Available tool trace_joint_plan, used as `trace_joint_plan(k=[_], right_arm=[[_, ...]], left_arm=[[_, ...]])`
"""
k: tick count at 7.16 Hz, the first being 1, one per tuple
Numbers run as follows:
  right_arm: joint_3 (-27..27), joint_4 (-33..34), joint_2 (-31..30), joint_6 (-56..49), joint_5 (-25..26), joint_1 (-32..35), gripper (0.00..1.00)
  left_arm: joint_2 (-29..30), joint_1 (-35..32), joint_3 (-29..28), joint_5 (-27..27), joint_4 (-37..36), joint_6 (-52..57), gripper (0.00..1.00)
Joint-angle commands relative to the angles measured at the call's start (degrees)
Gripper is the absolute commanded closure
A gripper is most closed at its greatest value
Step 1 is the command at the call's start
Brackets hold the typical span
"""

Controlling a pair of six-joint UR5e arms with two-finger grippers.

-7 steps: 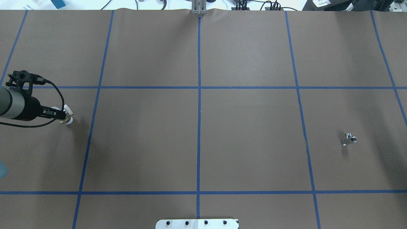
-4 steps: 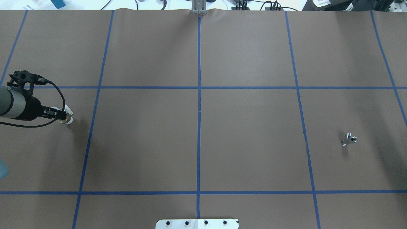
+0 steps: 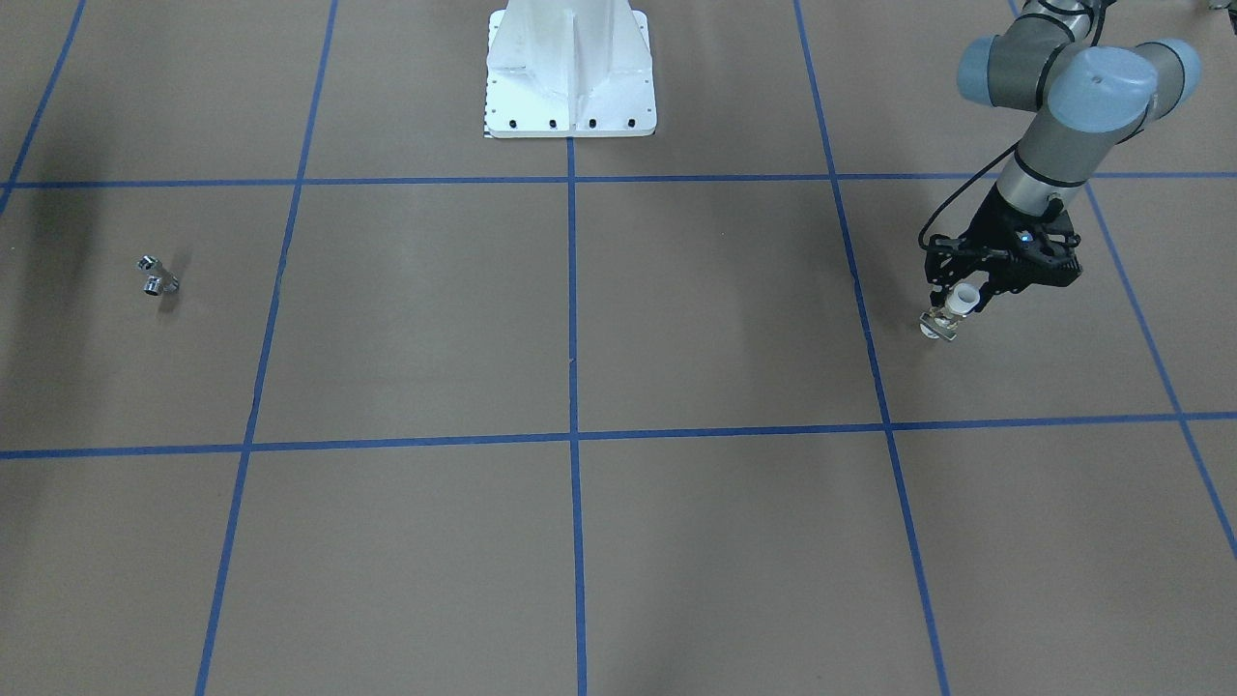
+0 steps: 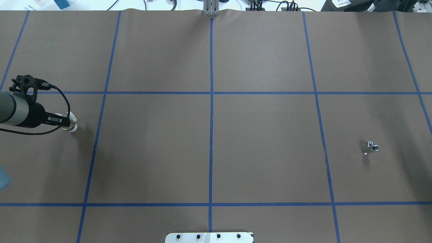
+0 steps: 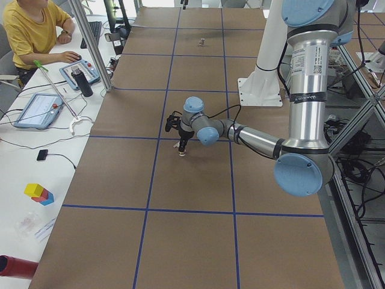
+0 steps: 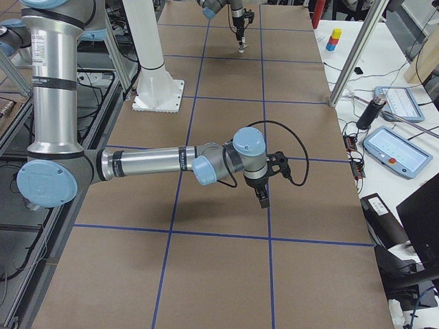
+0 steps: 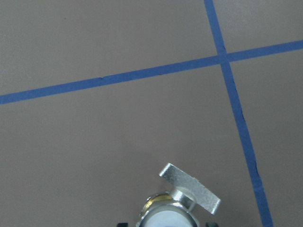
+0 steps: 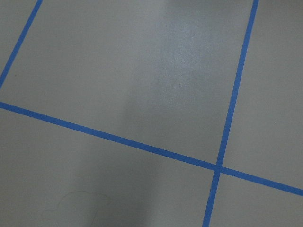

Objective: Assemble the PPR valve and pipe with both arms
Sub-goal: 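Carry the valve with the left gripper to the table centre and set it upright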

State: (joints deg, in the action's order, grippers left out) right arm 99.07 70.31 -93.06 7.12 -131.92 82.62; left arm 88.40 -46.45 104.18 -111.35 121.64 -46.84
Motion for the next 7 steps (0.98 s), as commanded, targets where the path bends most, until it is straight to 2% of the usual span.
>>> trace_joint_plan(k=[1,3,5,7], right_arm=[[0.0,0.0,0.0,0.0,0.0,0.0,0.01],[0.0,0.0,0.0,0.0,0.0,0.0,0.01],[0.0,0.0,0.0,0.0,0.0,0.0,0.01],[0.0,0.0,0.1,0.0,0.0,0.0,0.01]], left_arm=[[-0.1,0.0,0.8,0.0,0.0,0.0,0.99],[2.5,-0.1,2.0,-0.4,-2.7,-0.4,1.0],[12.8,0.0,5.2,-0.3,-19.4,-1.1,1.0],[23.6,1.4,4.5,-0.3,-29.1,-6.0,1.0]])
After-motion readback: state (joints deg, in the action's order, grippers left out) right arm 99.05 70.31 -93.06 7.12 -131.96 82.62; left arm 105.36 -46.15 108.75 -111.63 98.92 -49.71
